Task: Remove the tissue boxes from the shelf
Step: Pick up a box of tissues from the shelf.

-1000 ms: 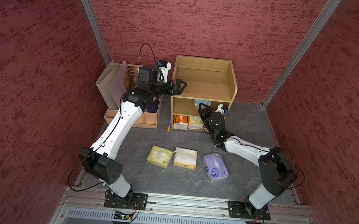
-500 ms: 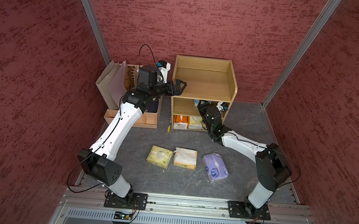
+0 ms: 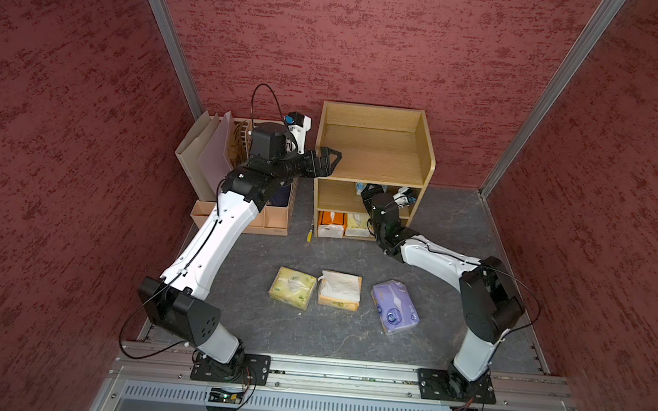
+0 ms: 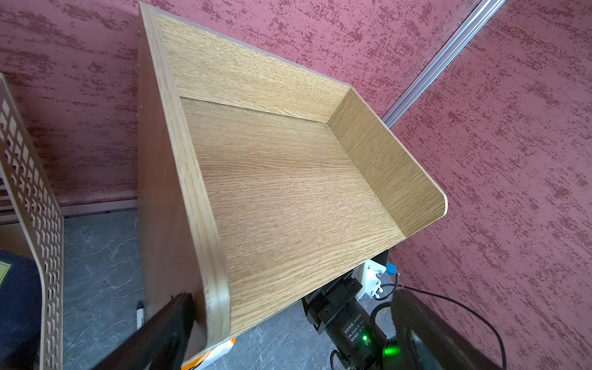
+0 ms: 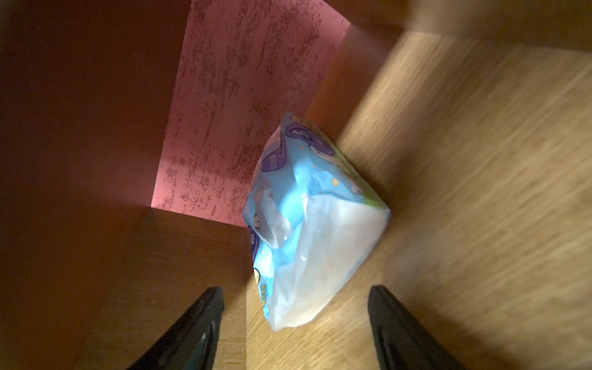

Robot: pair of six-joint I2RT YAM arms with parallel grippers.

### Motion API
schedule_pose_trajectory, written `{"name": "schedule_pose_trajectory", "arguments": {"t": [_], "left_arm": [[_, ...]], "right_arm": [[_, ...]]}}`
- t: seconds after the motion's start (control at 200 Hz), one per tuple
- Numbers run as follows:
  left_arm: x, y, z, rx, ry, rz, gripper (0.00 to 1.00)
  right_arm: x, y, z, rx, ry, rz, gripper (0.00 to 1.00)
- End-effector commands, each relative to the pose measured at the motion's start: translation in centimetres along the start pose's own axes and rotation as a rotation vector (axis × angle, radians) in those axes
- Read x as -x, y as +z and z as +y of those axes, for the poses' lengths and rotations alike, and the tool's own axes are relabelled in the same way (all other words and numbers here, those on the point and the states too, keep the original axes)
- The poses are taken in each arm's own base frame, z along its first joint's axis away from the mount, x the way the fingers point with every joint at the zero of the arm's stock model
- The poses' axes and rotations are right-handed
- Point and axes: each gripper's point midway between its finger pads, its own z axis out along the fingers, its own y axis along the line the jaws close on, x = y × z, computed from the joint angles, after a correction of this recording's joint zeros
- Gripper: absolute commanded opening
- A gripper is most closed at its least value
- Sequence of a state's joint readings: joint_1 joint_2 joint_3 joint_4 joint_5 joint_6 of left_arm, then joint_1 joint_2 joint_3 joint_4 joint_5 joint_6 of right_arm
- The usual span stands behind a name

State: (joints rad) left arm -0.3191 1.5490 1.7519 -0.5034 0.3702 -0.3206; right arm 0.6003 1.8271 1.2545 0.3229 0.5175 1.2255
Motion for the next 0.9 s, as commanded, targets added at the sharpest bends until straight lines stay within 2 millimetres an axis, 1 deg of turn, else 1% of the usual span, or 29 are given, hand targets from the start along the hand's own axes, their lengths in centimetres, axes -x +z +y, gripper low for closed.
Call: {"name": "schedule_pose_trajectory", "arguments": {"t": [0.0,0.2,0.386,0.431,0.506,0.556,0.666,0.772,0.777,0.802,0.887,0.897], "left_arm": [[0.1,-1.5,-5.0,-0.188,0.030,0.004,1.00],[-0.3,-1.4,-5.0,-0.193,0.024,0.013,1.00],[-0.4,-1.4,-4.9,-0.190,0.028,0.015,1.00],[-0.4,-1.3,-4.9,-0.190,0.032,0.017,1.00],[-0.6,-1.3,-4.7,-0.185,0.032,0.023,1.00],[-0.8,-1.3,-4.6,-0.182,0.036,0.026,1.00],[-0.9,-1.4,-4.4,-0.171,0.043,0.026,1.00],[-0.9,-1.5,-4.3,-0.162,0.045,0.025,1.00],[-0.9,-1.5,-4.3,-0.162,0.045,0.026,1.00],[-0.9,-1.6,-4.2,-0.160,0.047,0.025,1.00],[-1.0,-1.6,-4.1,-0.157,0.046,0.027,1.00],[-1.0,-1.6,-4.1,-0.157,0.046,0.027,1.00]], "right_arm": [[-0.2,1.0,-1.7,-0.056,-0.010,-0.012,0.77],[-0.7,1.6,-2.5,-0.084,-0.011,-0.004,0.79],[-0.7,2.1,-3.0,-0.128,-0.027,-0.005,0.80],[-0.7,2.2,-3.1,-0.153,-0.048,-0.001,0.79],[-0.7,2.4,-3.2,-0.171,-0.071,0.003,0.74],[-0.6,2.5,-3.4,-0.179,-0.073,0.004,0.68],[-0.5,2.3,-4.1,-0.189,-0.067,0.000,0.46],[0.1,1.9,-4.3,-0.191,-0.065,-0.010,0.23],[0.2,1.9,-4.3,-0.191,-0.064,-0.010,0.23],[0.4,1.8,-4.3,-0.191,-0.066,-0.012,0.16],[1.1,1.5,-4.2,-0.191,-0.078,-0.017,0.00],[1.1,1.4,-4.1,-0.189,-0.080,-0.016,0.00]]}}
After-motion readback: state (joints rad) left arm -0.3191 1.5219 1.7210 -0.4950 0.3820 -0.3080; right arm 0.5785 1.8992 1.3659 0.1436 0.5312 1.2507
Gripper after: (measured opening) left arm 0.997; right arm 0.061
